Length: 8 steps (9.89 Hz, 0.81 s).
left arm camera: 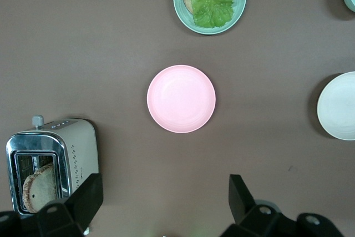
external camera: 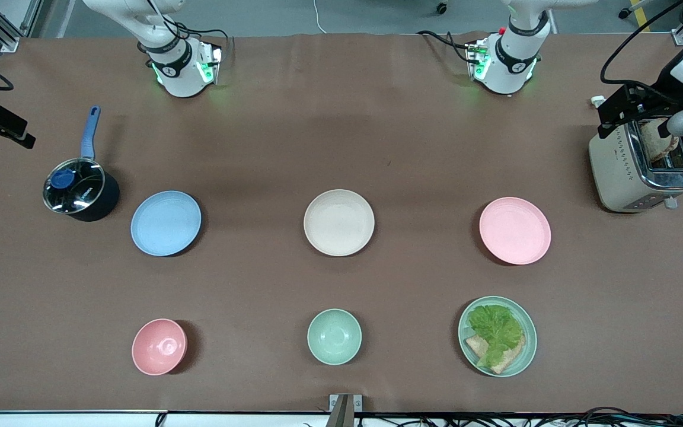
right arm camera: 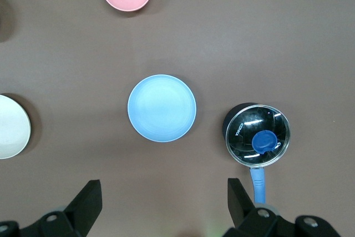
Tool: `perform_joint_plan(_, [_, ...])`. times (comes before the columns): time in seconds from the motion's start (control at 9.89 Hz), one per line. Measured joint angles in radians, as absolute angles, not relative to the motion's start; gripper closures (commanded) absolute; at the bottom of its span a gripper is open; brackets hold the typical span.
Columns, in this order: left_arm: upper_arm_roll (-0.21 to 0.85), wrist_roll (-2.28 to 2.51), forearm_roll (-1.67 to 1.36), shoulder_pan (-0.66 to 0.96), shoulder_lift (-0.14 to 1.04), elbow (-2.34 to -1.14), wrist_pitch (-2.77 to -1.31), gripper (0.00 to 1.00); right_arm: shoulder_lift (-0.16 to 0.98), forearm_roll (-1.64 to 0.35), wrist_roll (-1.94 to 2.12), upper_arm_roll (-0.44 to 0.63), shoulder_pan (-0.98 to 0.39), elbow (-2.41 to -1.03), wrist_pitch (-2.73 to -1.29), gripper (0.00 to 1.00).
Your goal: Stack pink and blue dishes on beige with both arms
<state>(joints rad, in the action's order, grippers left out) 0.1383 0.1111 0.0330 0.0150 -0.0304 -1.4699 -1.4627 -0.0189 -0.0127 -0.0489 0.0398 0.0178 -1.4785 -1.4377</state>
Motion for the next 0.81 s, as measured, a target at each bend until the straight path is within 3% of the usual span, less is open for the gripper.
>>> perform_joint_plan(0.4, [0.138,0.104,0.033,0.012,0.0,-1.477,-1.453,0.0,-0.018,-0.013,-0.049,0.043,0.018,-1.479,-1.435,0.0])
perform_joint_plan(0.61, [0.137,0.052,0.033,-0.001,0.11,-1.499,-1.49,0.0,-0.011,-0.013,-0.032,0.063,0.019,-1.504,-1.442,0.0])
perform_joint_plan(0.81, [0.134,-0.047,0.032,-0.053,0.266,-1.522,-1.607,0.0,0.026,-0.013,0.04,0.084,0.023,-1.626,-1.588,0.0])
